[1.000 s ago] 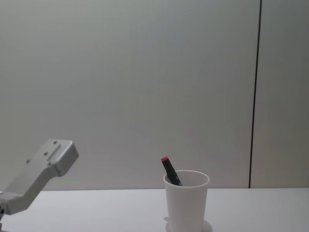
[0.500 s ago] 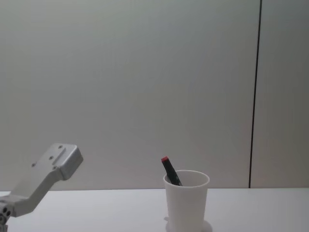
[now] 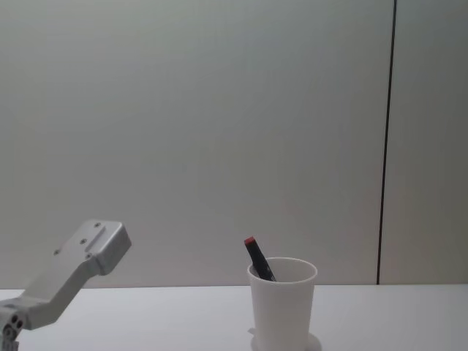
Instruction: Place the pen into the pen holder.
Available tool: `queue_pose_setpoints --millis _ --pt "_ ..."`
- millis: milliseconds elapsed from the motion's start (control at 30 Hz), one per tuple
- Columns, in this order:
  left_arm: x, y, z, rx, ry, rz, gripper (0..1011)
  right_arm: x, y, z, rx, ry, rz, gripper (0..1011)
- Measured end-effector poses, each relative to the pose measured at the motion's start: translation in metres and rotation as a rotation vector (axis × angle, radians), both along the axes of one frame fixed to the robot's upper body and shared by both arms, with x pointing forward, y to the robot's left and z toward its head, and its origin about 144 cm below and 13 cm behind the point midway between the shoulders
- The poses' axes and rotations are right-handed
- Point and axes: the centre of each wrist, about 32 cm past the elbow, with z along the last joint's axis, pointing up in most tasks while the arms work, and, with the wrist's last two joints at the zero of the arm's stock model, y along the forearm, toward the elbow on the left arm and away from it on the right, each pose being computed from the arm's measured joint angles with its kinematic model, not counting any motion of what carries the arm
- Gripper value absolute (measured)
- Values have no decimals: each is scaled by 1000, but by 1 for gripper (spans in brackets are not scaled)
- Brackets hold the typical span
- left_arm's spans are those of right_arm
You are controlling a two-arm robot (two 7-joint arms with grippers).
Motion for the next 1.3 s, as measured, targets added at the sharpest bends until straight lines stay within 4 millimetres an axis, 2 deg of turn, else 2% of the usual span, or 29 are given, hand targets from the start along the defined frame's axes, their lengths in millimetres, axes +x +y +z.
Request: queue_pose_setpoints --millis 200,233,300,333,400,433,500,567,833,1300 --pt "0 -2 -1 -4 8 0 559 0 0 0 0 0 0 1001" --pt "0 -2 -1 -4 9 0 488 0 0 0 0 0 0 1001" --pt "0 -3 -2 -5 11 0 471 0 0 0 0 0 0 1001" --pt "0 -3 -2 -5 13 1 410 0 0 0 0 0 0 1001" --pt "0 -4 -3 -6 15 3 354 0 0 0 0 0 0 1001" --pt "0 -4 -3 -7 16 4 282 0 0 0 0 0 0 1001" --pt "0 -5 -3 -8 17 5 267 0 0 0 0 0 0 1001" --pt "0 -6 -4 -9 19 8 173 0 0 0 0 0 0 1001" --pt "-1 -7 -6 -16 20 16 126 0 0 0 0 0 0 1001" --pt "-2 -6 -4 -18 -32 36 124 0 0 0 0 0 0 1001"
